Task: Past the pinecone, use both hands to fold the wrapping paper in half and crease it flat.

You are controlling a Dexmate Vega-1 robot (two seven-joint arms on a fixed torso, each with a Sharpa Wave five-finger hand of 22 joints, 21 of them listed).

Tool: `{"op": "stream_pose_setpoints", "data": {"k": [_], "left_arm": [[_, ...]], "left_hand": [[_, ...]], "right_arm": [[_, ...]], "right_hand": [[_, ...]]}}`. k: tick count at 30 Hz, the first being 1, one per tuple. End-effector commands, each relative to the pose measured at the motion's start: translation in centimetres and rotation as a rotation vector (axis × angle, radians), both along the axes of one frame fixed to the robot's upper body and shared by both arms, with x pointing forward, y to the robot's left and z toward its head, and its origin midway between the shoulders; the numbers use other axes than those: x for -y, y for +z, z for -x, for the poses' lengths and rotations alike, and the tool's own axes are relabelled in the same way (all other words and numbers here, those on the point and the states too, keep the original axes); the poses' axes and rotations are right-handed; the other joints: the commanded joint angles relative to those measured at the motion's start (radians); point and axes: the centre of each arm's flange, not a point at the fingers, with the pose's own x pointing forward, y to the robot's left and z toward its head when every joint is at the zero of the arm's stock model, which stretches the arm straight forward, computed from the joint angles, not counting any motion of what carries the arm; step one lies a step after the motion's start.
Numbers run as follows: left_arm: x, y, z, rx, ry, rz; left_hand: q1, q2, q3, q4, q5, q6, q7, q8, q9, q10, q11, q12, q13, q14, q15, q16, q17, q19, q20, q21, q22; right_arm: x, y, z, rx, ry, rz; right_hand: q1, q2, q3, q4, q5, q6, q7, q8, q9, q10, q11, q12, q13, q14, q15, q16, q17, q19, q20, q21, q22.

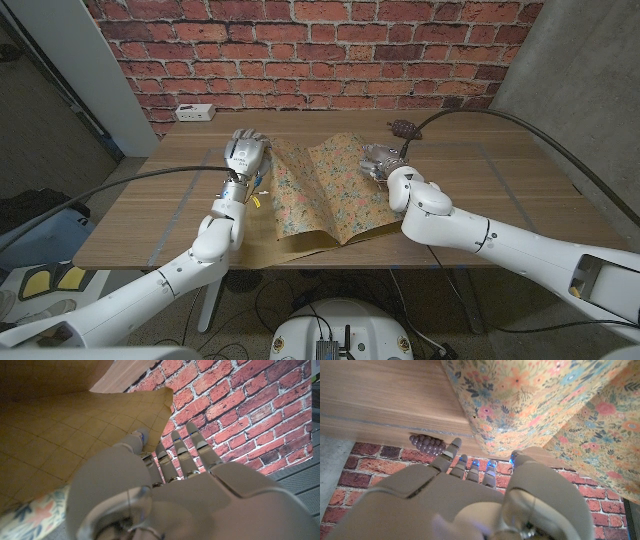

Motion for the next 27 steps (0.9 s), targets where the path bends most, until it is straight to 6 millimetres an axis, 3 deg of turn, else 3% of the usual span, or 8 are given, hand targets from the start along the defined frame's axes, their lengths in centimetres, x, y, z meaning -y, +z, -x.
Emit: {"op": "stream_pose_setpoints", "data": {"k": [1, 11, 14, 16, 18, 20, 22, 27], "left_arm": [[-0.1, -0.1, -0.2, -0.009, 0.012, -0.004], [0.0, -0.2, -0.2, -0.011, 0.017, -0.002], [0.0, -0.2, -0.1, -0.017, 0.014, -0.006], [-0.2, 0.0, 0.0, -0.045, -0.029, 0.009], [-0.6, 0.2, 0.1, -0.086, -0.094, 0.039], [-0.9, 0.4, 0.2, -0.106, -0.135, 0.063], [-1.2, 0.5, 0.5, -0.104, -0.180, 0.085], [-1.5, 1.1, 1.3, -0.079, -0.288, 0.149]], "left_hand": [[0.002, -0.008, -0.001, 0.001, 0.006, 0.017, 0.013, 0.014, 0.005, 0.007, -0.002, -0.002, 0.003, -0.004, -0.162, -0.002, 0.002, 0.003, 0.001, 0.009, 0.002], [0.003, -0.007, -0.001, 0.001, 0.011, 0.014, 0.016, 0.014, 0.006, 0.008, -0.004, -0.005, 0.005, -0.008, -0.163, -0.004, 0.001, -0.005, 0.004, 0.011, 0.003], [0.014, 0.004, 0.007, -0.005, 0.015, 0.009, 0.038, 0.017, 0.014, 0.004, 0.010, -0.010, 0.008, -0.008, -0.168, -0.004, 0.001, -0.006, 0.002, 0.015, 0.004], [0.050, 0.002, 0.014, -0.049, -0.002, 0.024, 0.066, 0.023, 0.011, 0.016, 0.010, -0.012, 0.010, -0.001, -0.172, 0.000, 0.001, -0.003, -0.009, 0.025, 0.006], [0.088, 0.010, 0.012, -0.096, -0.038, -0.005, 0.102, 0.004, 0.001, 0.003, 0.049, -0.026, 0.011, -0.006, -0.148, 0.002, 0.003, -0.027, 0.011, 0.027, 0.009], [0.083, -0.014, 0.015, -0.118, -0.041, -0.076, 0.097, -0.043, -0.017, -0.009, 0.069, -0.036, 0.015, -0.020, -0.112, -0.005, -0.001, -0.062, 0.034, 0.023, 0.010], [0.035, -0.045, 0.004, -0.108, -0.042, -0.094, 0.103, -0.071, -0.038, -0.009, 0.070, -0.043, 0.013, -0.019, -0.097, -0.001, 0.002, -0.085, 0.046, 0.018, 0.008], [-0.214, -0.071, -0.054, -0.005, -0.061, -0.141, 0.104, -0.148, -0.093, -0.032, 0.093, -0.065, 0.016, -0.029, -0.060, 0.007, 0.014, -0.123, 0.066, 0.012, 0.001]], "right_arm": [[-0.4, -2.6, -0.6, -0.032, -0.041, 0.104], [-0.7, -3.8, -0.6, -0.072, -0.046, 0.154], [-1.0, -4.1, -0.6, -0.082, -0.046, 0.169], [-1.2, -4.2, -0.7, -0.085, -0.049, 0.180], [-1.3, -4.3, -0.7, -0.088, -0.048, 0.187], [-1.4, -4.3, -0.7, -0.089, -0.046, 0.196], [-1.5, -4.5, -0.8, -0.088, -0.049, 0.205], [-1.8, -4.8, -0.8, -0.095, -0.055, 0.219]], "right_hand": [[0.058, -0.015, 0.025, -0.066, 0.002, 0.044, 0.029, 0.026, -0.001, 0.052, 0.024, 0.025, -0.002, 0.028, -0.045, 0.017, -0.029, 0.025, 0.018, 0.000, 0.002], [0.088, 0.008, 0.053, -0.088, 0.002, 0.118, 0.026, 0.043, 0.000, 0.107, -0.021, 0.038, 0.000, 0.055, -0.043, 0.035, -0.027, 0.018, 0.032, -0.010, 0.004], [0.091, 0.001, 0.055, -0.091, 0.001, 0.118, 0.024, 0.040, 0.000, 0.111, -0.026, 0.038, 0.000, 0.048, -0.037, 0.033, -0.026, 0.013, 0.041, -0.013, 0.004], [0.094, -0.013, 0.052, -0.100, -0.001, 0.118, 0.025, 0.039, 0.000, 0.117, -0.031, 0.038, 0.000, 0.046, -0.033, 0.033, -0.028, 0.013, 0.048, -0.014, 0.004], [0.097, -0.025, 0.047, -0.108, -0.002, 0.119, 0.027, 0.037, 0.000, 0.124, -0.032, 0.039, 0.000, 0.045, -0.029, 0.032, -0.030, 0.012, 0.053, -0.015, 0.004], [0.098, -0.029, 0.046, -0.111, -0.003, 0.118, 0.026, 0.036, 0.000, 0.127, -0.033, 0.040, 0.000, 0.044, -0.027, 0.031, -0.031, 0.012, 0.054, -0.015, 0.004], [0.100, -0.041, 0.040, -0.119, -0.004, 0.116, 0.027, 0.034, -0.001, 0.133, -0.036, 0.040, 0.000, 0.044, -0.026, 0.031, -0.032, 0.011, 0.058, -0.016, 0.004], [0.109, -0.062, 0.033, -0.140, -0.002, 0.112, 0.030, 0.030, -0.001, 0.139, -0.025, 0.039, -0.001, 0.047, -0.021, 0.030, -0.037, 0.013, 0.069, -0.017, 0.003]]}}
